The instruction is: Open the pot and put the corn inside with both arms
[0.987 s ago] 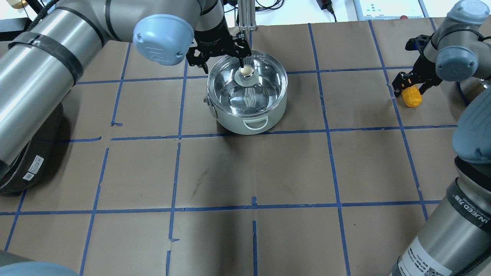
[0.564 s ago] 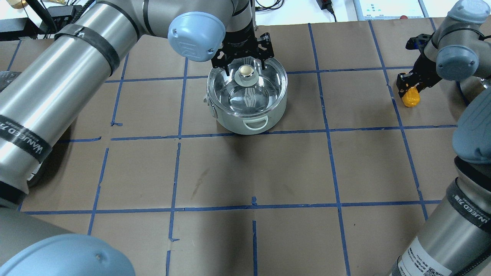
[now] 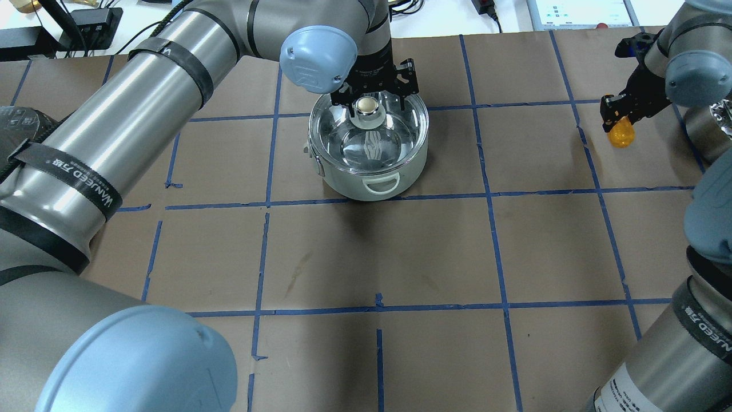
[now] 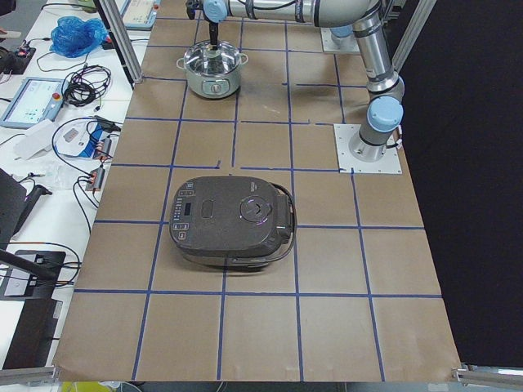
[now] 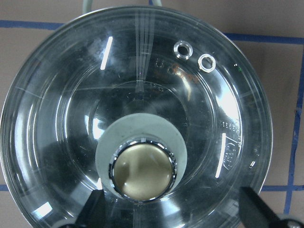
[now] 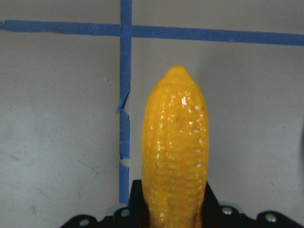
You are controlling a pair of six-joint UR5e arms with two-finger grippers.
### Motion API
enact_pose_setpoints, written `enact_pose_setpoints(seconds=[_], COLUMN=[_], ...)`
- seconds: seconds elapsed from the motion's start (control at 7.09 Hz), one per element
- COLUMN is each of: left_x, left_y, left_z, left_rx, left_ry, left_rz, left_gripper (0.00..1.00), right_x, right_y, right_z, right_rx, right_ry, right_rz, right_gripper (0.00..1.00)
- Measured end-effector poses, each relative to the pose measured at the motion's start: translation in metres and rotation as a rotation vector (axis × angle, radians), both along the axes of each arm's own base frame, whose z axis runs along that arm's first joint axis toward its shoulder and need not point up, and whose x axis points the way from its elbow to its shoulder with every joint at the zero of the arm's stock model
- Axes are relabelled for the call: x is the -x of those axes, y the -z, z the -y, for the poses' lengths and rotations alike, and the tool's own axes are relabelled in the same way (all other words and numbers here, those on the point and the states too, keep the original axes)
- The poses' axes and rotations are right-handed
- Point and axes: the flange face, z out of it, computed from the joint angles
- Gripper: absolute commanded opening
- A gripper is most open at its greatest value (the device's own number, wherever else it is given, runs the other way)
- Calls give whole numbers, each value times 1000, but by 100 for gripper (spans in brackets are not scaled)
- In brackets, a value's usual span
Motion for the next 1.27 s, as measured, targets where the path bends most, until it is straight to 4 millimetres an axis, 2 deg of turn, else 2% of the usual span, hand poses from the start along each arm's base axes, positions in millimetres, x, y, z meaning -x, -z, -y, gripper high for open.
enact_pose_setpoints(seconds=[0.14, 0.42, 0.71, 0.85, 0.99, 1.27], left_x=[-1, -4, -6, -7, -10, -13], left_y=[3, 9, 16, 16, 14, 10], left_z=[1, 2, 5, 7, 9, 11], left_rx=[-4, -9, -18, -17, -15, -10], left_ry=[6, 22, 27, 24, 21, 18], left_rz=[4, 11, 16, 15, 13, 11], left_gripper=[100, 97, 24, 13, 7, 1], right_x=[-7, -33, -69, -92, -120, -175], right_y=[-39, -128, -193, -214, -225, -236], right_z=[-12, -52, -91, -103, -109, -114], right_rx=[7, 5, 10, 23, 34, 51], right_ry=[-2, -15, -44, -60, -70, -59], right_rz=[1, 4, 2, -3, -6, -5], right_gripper=[4, 4, 4, 4, 4, 4])
